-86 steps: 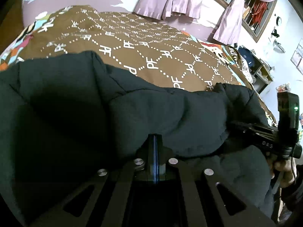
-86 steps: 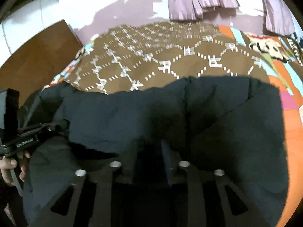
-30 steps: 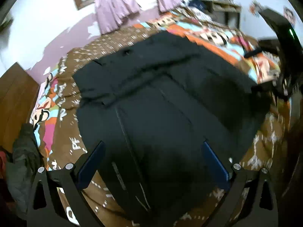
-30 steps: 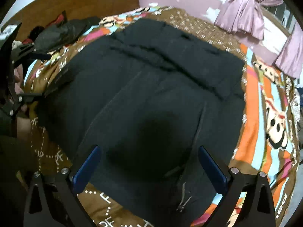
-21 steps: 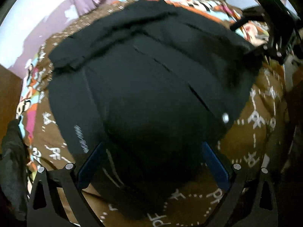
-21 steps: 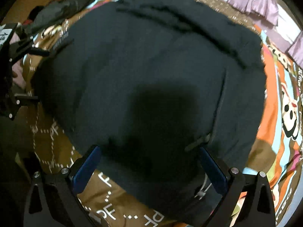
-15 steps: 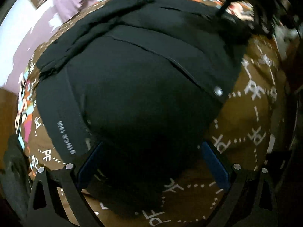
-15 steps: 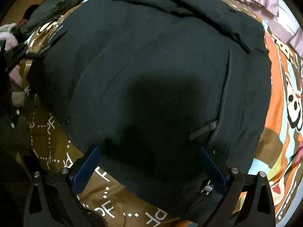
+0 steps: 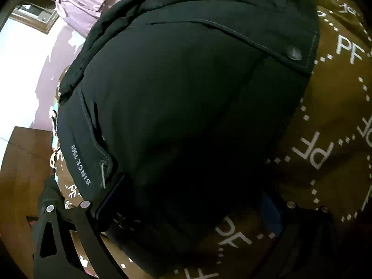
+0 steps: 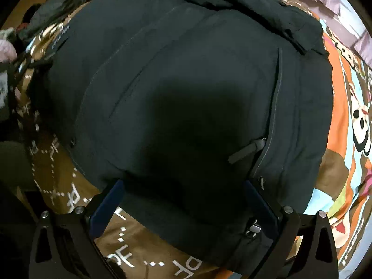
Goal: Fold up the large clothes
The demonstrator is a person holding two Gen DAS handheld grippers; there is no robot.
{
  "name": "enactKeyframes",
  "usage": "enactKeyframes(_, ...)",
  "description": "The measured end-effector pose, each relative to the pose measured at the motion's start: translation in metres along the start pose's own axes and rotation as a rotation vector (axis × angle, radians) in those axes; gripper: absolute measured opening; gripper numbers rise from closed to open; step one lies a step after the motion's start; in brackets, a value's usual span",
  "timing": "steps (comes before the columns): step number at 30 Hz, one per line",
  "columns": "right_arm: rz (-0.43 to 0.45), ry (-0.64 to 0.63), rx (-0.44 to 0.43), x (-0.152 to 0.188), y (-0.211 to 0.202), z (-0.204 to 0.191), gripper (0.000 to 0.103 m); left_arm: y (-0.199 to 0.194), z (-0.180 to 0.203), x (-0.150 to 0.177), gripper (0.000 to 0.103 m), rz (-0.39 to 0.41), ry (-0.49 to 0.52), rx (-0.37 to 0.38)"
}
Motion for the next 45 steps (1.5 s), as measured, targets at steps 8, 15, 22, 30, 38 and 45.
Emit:
enactKeyframes(8,-0.022,-0.039,0.014,0.005,0.004,-0.002,0.103,0.001,-0.031,-0.008,0.046,0.052,-0.062,0.018)
enactKeyframes(15,0.016,-0.047,-0.009,0.006,0.002,-0.014,0.103,-0.017,-0.065,-0.029,0.013,0.11,-0.125,0.06)
enactKeyframes(22,0.074,-0.174,-0.056,0.012,-0.013,-0.038,0.103,-0.05,-0.071,-0.052,0.009,0.158,-0.249,0.118)
enactKeyframes(30,0.012,-0.289,0.09,0.029,0.006,-0.036,0.103,-0.082,-0.077,-0.074,0.008,0.208,-0.333,0.144)
enactKeyframes(38,0.05,-0.191,0.232,0.015,-0.003,0.003,0.053,-0.1,-0.094,-0.084,0.008,0.247,-0.376,0.16)
enactKeyframes(45,0.244,-0.019,0.154,-0.035,-0.067,0.021,0.014,-0.115,-0.113,-0.088,0.008,0.273,-0.443,0.199)
Point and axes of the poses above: each gripper's, at about its wrist camera, not at the fingertips, and y roughly the way its jaws point, z to its right, x to its underside, the point moved 10 cm from there along y, roughly the way its jaws point, and after that the axes turned 7 degrees about y, right-handed, at the moved point
